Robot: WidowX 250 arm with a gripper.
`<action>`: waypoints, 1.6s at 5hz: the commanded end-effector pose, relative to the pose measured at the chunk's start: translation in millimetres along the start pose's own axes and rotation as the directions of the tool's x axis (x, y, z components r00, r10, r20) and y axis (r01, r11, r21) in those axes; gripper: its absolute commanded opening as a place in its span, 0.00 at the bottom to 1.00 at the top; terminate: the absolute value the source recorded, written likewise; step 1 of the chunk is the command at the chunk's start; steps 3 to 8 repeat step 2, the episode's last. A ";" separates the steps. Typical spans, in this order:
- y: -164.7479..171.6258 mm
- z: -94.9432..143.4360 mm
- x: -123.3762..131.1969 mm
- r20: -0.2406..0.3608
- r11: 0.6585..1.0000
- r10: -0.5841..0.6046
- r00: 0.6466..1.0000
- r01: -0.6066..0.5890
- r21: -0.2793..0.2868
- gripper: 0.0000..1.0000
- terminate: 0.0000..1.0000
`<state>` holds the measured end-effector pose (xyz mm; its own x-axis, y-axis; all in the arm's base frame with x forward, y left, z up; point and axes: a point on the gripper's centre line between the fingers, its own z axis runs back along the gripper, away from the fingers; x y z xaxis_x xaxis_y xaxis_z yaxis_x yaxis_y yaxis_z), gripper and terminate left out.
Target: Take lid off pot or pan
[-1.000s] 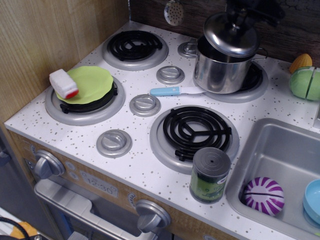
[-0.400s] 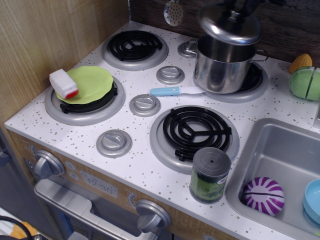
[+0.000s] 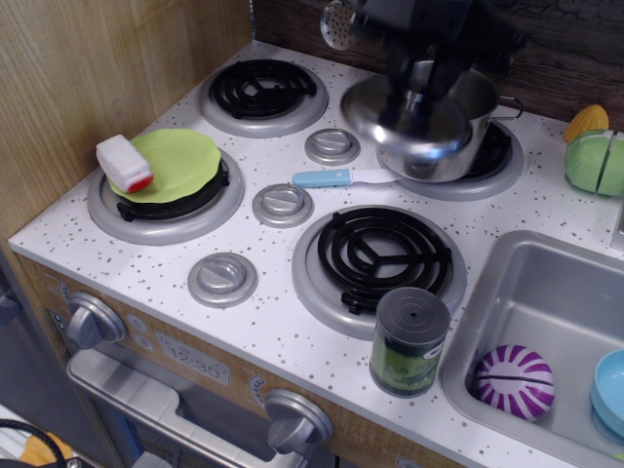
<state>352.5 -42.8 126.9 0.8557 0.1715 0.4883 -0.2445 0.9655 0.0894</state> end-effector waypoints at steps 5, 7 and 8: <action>14.2 -23.5 -45.0 -0.063 0.996 0.054 0.997 -0.059 -0.065 0.00 1.00; 14.2 -23.5 -45.0 -0.063 0.996 0.054 0.997 -0.059 -0.065 0.00 1.00; 14.2 -23.5 -45.0 -0.063 0.996 0.054 0.997 -0.059 -0.065 0.00 1.00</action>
